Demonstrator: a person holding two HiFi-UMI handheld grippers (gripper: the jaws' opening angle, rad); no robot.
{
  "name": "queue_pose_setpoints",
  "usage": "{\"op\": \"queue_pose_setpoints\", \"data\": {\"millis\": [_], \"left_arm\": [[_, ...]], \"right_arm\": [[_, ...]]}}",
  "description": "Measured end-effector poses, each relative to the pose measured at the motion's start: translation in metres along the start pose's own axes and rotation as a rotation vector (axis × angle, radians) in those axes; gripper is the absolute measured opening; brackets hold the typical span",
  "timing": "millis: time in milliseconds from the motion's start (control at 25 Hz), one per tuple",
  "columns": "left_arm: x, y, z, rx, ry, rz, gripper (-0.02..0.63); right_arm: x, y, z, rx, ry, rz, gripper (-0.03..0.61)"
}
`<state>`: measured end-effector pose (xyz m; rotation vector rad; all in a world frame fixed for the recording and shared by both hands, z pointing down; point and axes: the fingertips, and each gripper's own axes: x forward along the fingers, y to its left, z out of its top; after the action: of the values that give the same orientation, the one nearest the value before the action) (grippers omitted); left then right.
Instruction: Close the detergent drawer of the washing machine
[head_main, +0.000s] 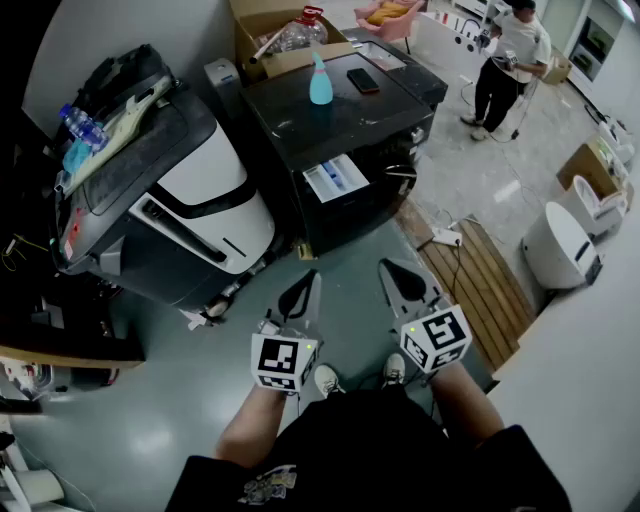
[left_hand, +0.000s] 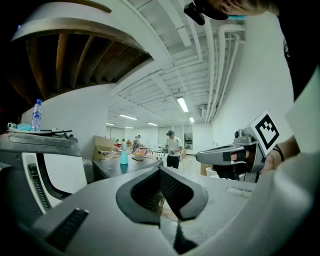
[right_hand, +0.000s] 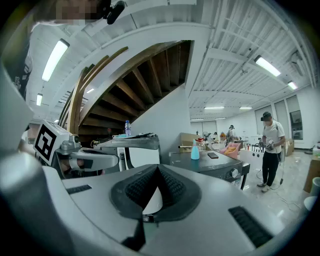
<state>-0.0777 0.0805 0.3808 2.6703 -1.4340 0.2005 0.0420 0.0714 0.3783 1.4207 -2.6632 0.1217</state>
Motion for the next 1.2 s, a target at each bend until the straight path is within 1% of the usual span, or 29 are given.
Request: {"op": "queue_pose_setpoints", "data": {"millis": [80, 320, 680, 880, 1000, 1200], "left_arm": [[-0.002, 0.002, -0.001, 0.001, -0.01, -0.003, 0.003], [-0.011, 0.007, 0.0, 0.001, -0.011, -0.011, 0.003], [-0.023, 0.022, -0.004, 0.009, -0.014, -0.036, 0.003], [-0.033, 0.036, -0.008, 0.013, -0.013, -0.034, 0.004], [-0.036, 0.044, -0.009, 0.013, -0.014, -0.028, 0.003], [-0.036, 0.052, -0.011, 0.007, -0.018, -0.02, 0.003]], "right_arm": [[0.0, 0.003, 0.0, 0.007, 0.006, -0.006, -0.003], [0.002, 0.014, 0.004, 0.02, -0.021, 0.007, -0.002], [0.012, 0.036, 0.006, 0.015, -0.022, -0.002, 0.0], [0.02, 0.051, 0.001, 0.044, 0.015, -0.026, 0.0], [0.026, 0.056, 0.0, 0.017, -0.013, -0.011, 0.002], [0.034, 0.06, -0.001, 0.01, -0.024, 0.002, 0.002]]}}
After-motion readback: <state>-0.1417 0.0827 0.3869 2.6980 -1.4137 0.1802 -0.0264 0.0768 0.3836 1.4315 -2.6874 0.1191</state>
